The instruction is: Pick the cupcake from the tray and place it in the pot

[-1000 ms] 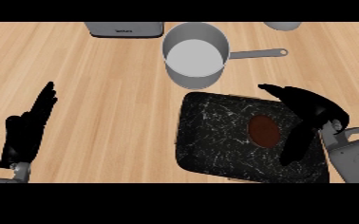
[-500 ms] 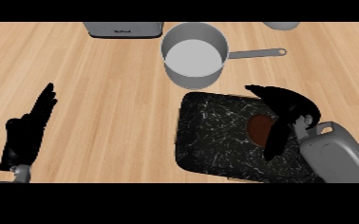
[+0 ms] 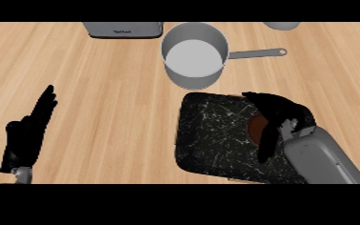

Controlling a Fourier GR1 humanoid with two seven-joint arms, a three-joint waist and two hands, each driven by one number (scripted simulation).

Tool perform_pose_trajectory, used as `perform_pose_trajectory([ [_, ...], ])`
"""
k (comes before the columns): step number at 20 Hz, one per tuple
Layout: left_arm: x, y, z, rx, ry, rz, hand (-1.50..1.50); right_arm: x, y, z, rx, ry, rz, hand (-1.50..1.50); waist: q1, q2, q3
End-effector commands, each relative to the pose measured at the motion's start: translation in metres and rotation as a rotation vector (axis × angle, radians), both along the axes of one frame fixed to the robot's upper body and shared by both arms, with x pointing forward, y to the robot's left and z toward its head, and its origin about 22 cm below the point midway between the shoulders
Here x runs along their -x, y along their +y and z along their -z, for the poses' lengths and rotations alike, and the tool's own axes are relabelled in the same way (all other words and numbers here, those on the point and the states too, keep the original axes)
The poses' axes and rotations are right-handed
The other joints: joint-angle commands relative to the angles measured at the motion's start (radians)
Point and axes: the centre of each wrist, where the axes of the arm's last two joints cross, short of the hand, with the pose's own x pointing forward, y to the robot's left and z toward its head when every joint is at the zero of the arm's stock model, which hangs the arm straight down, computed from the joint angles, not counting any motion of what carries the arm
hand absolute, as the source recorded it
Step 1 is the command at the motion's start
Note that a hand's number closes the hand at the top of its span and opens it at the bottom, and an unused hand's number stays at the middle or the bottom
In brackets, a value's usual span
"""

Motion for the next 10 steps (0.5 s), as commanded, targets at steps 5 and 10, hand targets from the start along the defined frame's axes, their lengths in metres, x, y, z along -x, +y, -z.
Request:
perform_pose_trajectory([
  [5, 0.002, 0.002, -0.007, -0.002, -0.002, -0.002, 0.0, -0.01, 0.0, 0.018, 0.033, 0.023, 0.012, -1.5, 0.0, 0.0, 0.0],
  [10, -0.001, 0.002, -0.016, -0.019, 0.004, 0.003, 0.0, -0.025, -0.022, 0.027, 0.025, 0.041, 0.02, -1.5, 0.001, 0.0, 0.0],
])
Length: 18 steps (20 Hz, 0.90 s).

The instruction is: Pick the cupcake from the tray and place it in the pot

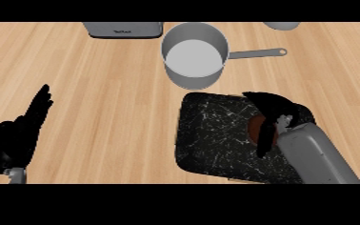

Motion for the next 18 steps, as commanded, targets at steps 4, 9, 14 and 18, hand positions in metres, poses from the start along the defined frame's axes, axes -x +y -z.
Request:
perform_pose_trajectory([
  [4, -0.004, -0.008, 0.005, 0.002, -0.017, -0.003, 0.0, 0.013, -0.003, 0.014, -0.006, -0.007, -0.104, 1.5, -0.003, -0.001, 0.0],
  [9, -0.018, 0.002, -0.016, -0.008, -0.01, -0.009, 0.0, -0.007, -0.007, 0.019, -0.004, -0.029, -0.12, 1.5, 0.0, 0.0, 0.0],
  [14, 0.007, 0.0, -0.005, 0.005, -0.006, 0.001, 0.0, 0.002, -0.001, 0.019, -0.02, -0.029, -0.106, 1.5, 0.0, -0.001, 0.0],
  [18, -0.01, -0.001, 0.005, 0.019, 0.0, 0.003, 0.0, 0.025, 0.085, 0.004, -0.111, -0.14, -0.357, 1.5, 0.002, 0.001, 0.0],
])
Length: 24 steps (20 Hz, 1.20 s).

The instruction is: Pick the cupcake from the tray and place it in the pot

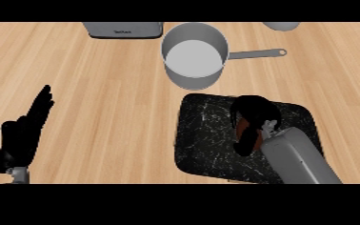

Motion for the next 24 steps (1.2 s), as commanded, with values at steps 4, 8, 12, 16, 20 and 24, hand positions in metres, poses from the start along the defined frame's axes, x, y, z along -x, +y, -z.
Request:
perform_pose_trajectory([
  [4, -0.012, -0.007, -0.004, -0.002, -0.008, 0.039, 0.0, 0.044, 0.137, -0.011, -0.134, -0.176, -0.387, 1.5, 0.04, 0.009, 0.003],
  [8, -0.007, -0.019, 0.012, 0.005, 0.009, 0.015, 0.0, 0.061, 0.156, -0.012, -0.105, -0.357, -0.382, 1.5, 0.01, 0.004, 0.003],
  [12, 0.005, 0.001, 0.008, 0.007, 0.008, -0.009, 0.0, 0.066, 0.157, -0.059, -0.132, -0.613, -0.35, 1.5, 0.001, -0.002, 0.003],
  [16, 0.007, -0.008, 0.004, 0.012, 0.006, 0.001, 0.0, 0.073, 0.153, -0.104, -0.211, -0.881, -0.236, 1.5, -0.005, -0.008, 0.004],
  [20, -0.001, -0.01, 0.005, 0.008, -0.002, 0.008, 0.0, 0.065, 0.148, -0.136, -0.281, -0.956, -0.143, 1.5, -0.001, 0.001, 0.003],
  [24, 0.0, -0.003, 0.004, -0.005, -0.002, 0.002, 0.0, 0.068, 0.141, -0.156, -0.414, -0.946, -0.071, 1.5, 0.001, 0.002, 0.003],
])
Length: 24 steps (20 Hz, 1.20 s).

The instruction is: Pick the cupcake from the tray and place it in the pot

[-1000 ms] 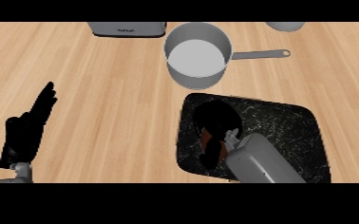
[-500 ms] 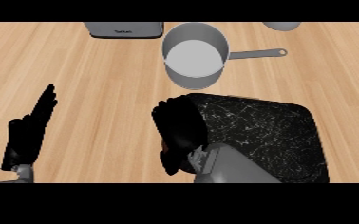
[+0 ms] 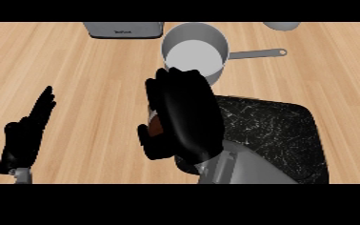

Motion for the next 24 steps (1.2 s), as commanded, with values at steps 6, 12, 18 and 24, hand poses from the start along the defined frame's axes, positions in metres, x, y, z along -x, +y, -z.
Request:
perform_pose_trajectory([
  [6, -0.006, -0.014, -0.008, 0.019, 0.0, -0.007, 0.0, -0.046, -0.026, -0.018, -0.213, -0.067, 0.036, 1.5, 0.001, 0.004, 0.0],
  [12, -0.01, -0.008, -0.009, -0.01, -0.005, -0.009, 0.0, -0.089, -0.074, -0.036, -0.224, -0.062, 0.037, 1.5, -0.002, 0.003, 0.0],
  [18, -0.007, 0.01, -0.011, -0.002, 0.005, 0.014, 0.0, -0.154, -0.068, -0.01, -0.2, -0.067, 0.067, 1.5, 0.016, 0.008, 0.0],
  [24, -0.013, 0.001, -0.014, 0.0, -0.01, 0.041, 0.0, -0.193, -0.075, 0.012, -0.186, -0.03, 0.059, 1.5, 0.032, 0.015, 0.0],
])
